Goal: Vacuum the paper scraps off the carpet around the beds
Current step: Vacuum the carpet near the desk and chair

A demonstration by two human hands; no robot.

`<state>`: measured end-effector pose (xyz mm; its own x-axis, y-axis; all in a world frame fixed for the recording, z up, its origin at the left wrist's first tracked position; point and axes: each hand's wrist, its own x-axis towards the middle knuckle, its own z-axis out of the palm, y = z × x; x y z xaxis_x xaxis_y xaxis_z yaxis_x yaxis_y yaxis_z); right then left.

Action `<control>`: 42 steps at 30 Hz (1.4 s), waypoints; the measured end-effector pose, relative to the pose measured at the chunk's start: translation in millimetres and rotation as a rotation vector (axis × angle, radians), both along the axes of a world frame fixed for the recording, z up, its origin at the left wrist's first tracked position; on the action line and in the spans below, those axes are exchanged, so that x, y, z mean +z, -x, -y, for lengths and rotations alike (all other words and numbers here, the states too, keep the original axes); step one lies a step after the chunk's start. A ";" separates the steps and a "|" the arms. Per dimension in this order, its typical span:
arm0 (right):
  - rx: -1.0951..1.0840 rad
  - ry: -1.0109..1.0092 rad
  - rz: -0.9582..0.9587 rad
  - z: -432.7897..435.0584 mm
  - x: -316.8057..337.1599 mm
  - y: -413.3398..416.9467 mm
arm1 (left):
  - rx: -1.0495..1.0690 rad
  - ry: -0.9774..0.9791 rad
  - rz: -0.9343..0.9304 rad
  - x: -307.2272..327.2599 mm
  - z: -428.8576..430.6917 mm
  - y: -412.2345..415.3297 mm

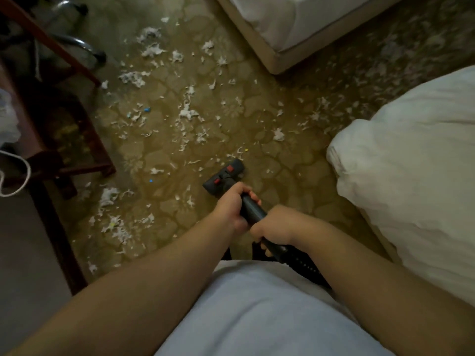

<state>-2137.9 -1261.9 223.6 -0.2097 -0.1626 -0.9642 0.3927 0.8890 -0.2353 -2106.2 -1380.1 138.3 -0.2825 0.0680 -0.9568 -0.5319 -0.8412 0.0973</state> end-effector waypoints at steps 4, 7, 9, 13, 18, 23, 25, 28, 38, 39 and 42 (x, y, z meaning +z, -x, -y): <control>-0.096 -0.030 0.009 -70.4 3.9 16.0 | -0.076 -0.051 -0.012 7.9 -71.4 25.9; -0.161 -0.049 0.004 -108.6 5.6 24.1 | -0.133 -0.071 -0.022 9.1 -109.8 41.5; -0.192 -0.049 -0.002 -124.7 5.3 28.1 | -0.157 -0.075 -0.041 8.7 -126.7 49.6; -0.191 -0.039 -0.015 -134.4 1.4 36.2 | -0.174 -0.067 -0.059 7.9 -136.6 62.7; -0.157 -0.005 -0.034 -114.4 -1.4 55.0 | -0.131 -0.035 -0.057 3.2 -112.8 76.0; -0.102 0.025 -0.022 -59.9 -6.8 73.7 | -0.067 0.004 -0.037 -2.4 -55.8 85.9; -0.058 0.035 -0.016 -28.8 -8.1 77.1 | -0.033 0.013 -0.027 -5.0 -25.3 84.7; 0.027 0.040 -0.013 24.9 -10.1 79.2 | 0.024 0.032 -0.010 -6.3 27.4 79.4; 0.320 0.082 0.030 219.8 -25.8 61.0 | 0.304 0.091 0.063 -15.7 212.4 25.0; 0.348 0.093 0.038 235.0 -28.0 57.7 | 0.332 0.100 0.076 -17.1 227.1 17.5; 0.421 0.124 0.052 271.9 -31.7 45.7 | 0.413 0.105 0.098 -19.1 261.2 -4.2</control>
